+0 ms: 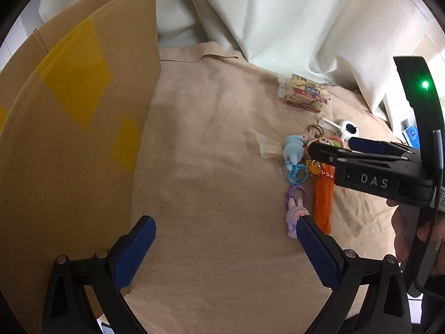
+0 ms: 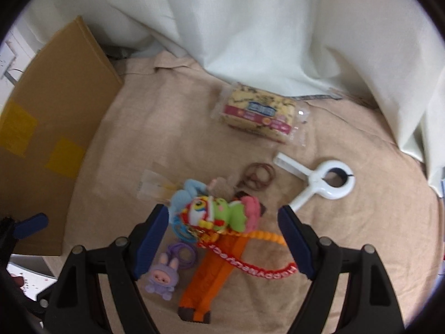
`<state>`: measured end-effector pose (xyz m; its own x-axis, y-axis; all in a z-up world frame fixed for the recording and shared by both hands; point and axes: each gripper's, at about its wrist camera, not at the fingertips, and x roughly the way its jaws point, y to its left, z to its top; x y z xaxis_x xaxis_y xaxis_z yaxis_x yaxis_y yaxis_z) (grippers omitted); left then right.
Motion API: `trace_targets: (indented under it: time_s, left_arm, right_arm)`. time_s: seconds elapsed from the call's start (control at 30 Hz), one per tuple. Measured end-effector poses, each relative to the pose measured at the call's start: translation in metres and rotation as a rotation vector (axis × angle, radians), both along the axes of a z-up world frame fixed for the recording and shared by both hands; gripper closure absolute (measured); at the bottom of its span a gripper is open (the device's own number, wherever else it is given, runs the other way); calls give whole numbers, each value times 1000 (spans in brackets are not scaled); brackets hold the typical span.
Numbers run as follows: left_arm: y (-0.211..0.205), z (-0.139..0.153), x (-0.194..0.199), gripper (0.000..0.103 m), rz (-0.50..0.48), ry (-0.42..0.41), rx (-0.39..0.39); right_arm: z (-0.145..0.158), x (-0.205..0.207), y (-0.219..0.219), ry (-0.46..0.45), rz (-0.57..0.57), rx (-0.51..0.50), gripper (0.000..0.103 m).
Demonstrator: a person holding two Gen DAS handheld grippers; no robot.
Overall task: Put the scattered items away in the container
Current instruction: 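Grasp the red-green plush keychain with the right gripper and lift it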
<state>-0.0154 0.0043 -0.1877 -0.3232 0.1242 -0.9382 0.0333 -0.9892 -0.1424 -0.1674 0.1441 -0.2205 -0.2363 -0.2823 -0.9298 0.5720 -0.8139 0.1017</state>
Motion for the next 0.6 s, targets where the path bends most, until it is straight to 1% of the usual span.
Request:
trace_targets:
  time_s: [0.03,0.17,0.23,0.5,0.53,0.6]
  left_arm:
    - [1,-1,-1,1,-2,-1,-2]
    - [4,-3,-5,1,-15,2,-2]
    - [7,-3,-8,1,-21,5,-2]
    - [31,-10,-16,1,-84,12,-41]
    - [36,-12,-16,1,-89,13,-53]
    - [48,-18,-14,2,-100,14,-109]
  right_arm:
    - [1,0,0,-1,2,-4,40]
    - [3,1,3,-16,10,-20,41]
    - [8,1,9,-17,-5,-41,41]
    - [48,5,47,7,-70,-107,41]
    - [52,6,51,13,-74,-109,41]
    - [58,9,59,25,-77,-107,41]
